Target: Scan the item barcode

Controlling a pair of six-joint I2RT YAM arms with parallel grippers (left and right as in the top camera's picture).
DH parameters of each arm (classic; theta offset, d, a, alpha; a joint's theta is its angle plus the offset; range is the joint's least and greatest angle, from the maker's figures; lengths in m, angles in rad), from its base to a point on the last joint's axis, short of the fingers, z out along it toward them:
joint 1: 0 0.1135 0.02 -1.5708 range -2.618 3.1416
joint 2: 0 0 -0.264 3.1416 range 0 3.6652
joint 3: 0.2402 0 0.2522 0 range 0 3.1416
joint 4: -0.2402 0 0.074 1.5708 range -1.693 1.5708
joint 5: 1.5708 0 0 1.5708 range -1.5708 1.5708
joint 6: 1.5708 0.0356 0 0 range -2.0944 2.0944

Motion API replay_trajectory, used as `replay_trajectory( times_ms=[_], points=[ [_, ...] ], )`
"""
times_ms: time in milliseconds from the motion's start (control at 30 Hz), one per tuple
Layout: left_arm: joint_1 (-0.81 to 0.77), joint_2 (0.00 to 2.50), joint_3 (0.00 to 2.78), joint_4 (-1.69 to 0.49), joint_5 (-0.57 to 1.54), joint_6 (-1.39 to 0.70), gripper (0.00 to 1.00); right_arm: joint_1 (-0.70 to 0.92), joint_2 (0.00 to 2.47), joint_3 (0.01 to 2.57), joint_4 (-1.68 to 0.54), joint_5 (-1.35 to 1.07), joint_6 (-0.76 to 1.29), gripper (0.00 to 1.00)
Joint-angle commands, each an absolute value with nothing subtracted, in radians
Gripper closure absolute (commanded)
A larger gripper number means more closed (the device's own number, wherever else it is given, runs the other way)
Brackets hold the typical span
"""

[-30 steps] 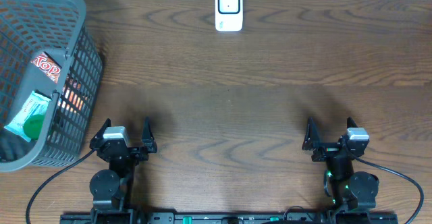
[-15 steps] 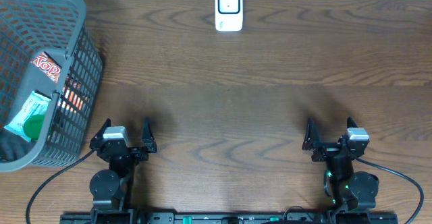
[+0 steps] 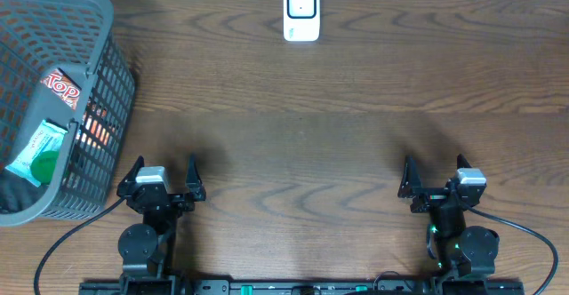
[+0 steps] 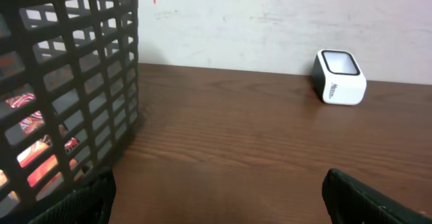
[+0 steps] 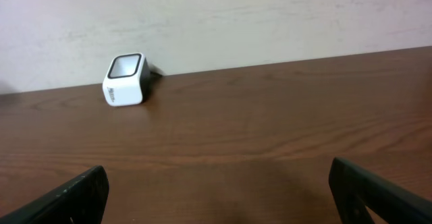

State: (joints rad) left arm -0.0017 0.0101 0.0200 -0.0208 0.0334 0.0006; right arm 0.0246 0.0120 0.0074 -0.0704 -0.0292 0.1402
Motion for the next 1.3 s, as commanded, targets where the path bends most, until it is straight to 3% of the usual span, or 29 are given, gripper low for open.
replay_trajectory(
  times_ms=[0,100,233,533,967,1267],
  points=[
    [0.002,0.004,0.004,-0.047,0.011,0.025,0.02,0.033,0.007,0.006,-0.074,-0.024,0.141,0.01],
    [0.001,0.004,0.004,-0.039,0.021,0.022,0.02,0.033,0.007,0.006,-0.074,-0.024,0.141,0.01],
    [-0.001,0.004,0.005,-0.038,0.268,-0.007,0.02,0.033,0.007,0.006,-0.074,-0.024,0.141,0.01],
    [-0.001,0.075,0.152,-0.022,0.382,-0.119,0.02,0.033,0.007,0.006,-0.074,-0.024,0.141,0.01],
    [-0.001,0.683,0.666,-0.290,0.563,-0.186,0.02,0.033,0.007,0.006,-0.074,-0.024,0.141,0.01],
    [-0.001,0.929,1.013,-0.511,0.562,-0.124,0.02,0.033,0.007,0.006,-0.074,-0.024,0.141,0.01]
  ],
)
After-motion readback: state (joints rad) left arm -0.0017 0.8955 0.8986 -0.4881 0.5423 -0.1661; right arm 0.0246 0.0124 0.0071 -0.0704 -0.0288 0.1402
